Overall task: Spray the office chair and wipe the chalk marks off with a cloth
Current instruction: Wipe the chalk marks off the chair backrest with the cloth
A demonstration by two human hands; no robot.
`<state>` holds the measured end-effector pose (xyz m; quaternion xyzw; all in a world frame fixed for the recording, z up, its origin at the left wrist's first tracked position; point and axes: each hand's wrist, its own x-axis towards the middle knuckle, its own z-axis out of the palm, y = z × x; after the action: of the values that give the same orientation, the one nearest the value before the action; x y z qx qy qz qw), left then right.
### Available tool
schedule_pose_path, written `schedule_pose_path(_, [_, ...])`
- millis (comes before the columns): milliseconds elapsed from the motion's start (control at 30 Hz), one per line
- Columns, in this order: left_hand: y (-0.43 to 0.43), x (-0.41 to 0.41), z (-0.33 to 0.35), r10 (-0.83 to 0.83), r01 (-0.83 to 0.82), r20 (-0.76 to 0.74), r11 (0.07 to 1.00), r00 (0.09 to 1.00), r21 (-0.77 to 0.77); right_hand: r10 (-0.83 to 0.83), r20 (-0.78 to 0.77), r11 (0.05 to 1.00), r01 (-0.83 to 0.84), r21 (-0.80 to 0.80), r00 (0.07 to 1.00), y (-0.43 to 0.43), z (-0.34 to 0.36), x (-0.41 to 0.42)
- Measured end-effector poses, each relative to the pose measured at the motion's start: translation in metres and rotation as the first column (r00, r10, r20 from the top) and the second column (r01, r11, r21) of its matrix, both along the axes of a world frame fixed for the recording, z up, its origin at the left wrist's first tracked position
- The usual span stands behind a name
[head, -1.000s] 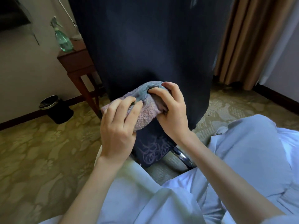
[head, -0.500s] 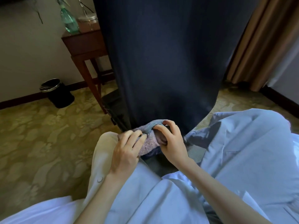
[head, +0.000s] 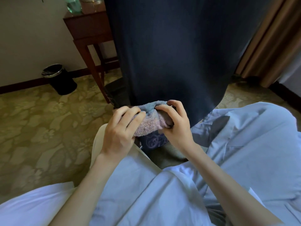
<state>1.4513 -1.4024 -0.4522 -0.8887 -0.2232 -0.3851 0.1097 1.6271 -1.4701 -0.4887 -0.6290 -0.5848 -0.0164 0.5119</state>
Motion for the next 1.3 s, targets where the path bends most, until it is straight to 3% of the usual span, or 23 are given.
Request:
schedule_pose_path(300, [-0.008,0.001,-0.023,-0.016,0.012,-0.035,0.993,0.999,-0.119,0.003,0.02,1.0,-0.003,0.004,1.0,-0.004,-0.013,0.009])
schedule_pose_path(433, [-0.017,0.014,-0.04,-0.041,0.037,-0.058,0.996,0.997,-0.076,-0.034,0.016,0.999,0.034,0.007,0.999,-0.009,-0.034,0.015])
schedule_pose_path(633, [-0.014,0.025,-0.087,-0.081,0.096,-0.262,0.994,0.962,0.046,-0.051,-0.133,0.991,0.033,-0.132,0.99,-0.014,-0.088,0.017])
schedule_pose_path(867, [-0.007,0.034,-0.089,-0.142,0.223,-0.471,0.968,0.871,0.119,-0.127,-0.232,0.962,0.064,-0.264,0.964,-0.018,-0.111,0.003])
schedule_pose_path(1100, [-0.006,0.032,-0.029,-0.145,0.185,-0.252,0.973,0.957,0.14,-0.127,-0.279,0.991,0.132,-0.001,0.952,-0.008,-0.047,0.004])
schedule_pose_path(1300, [-0.005,0.046,0.036,-0.074,0.077,-0.023,0.961,0.997,0.266,-0.142,-0.258,0.954,0.201,0.22,0.956,0.005,0.029,0.017])
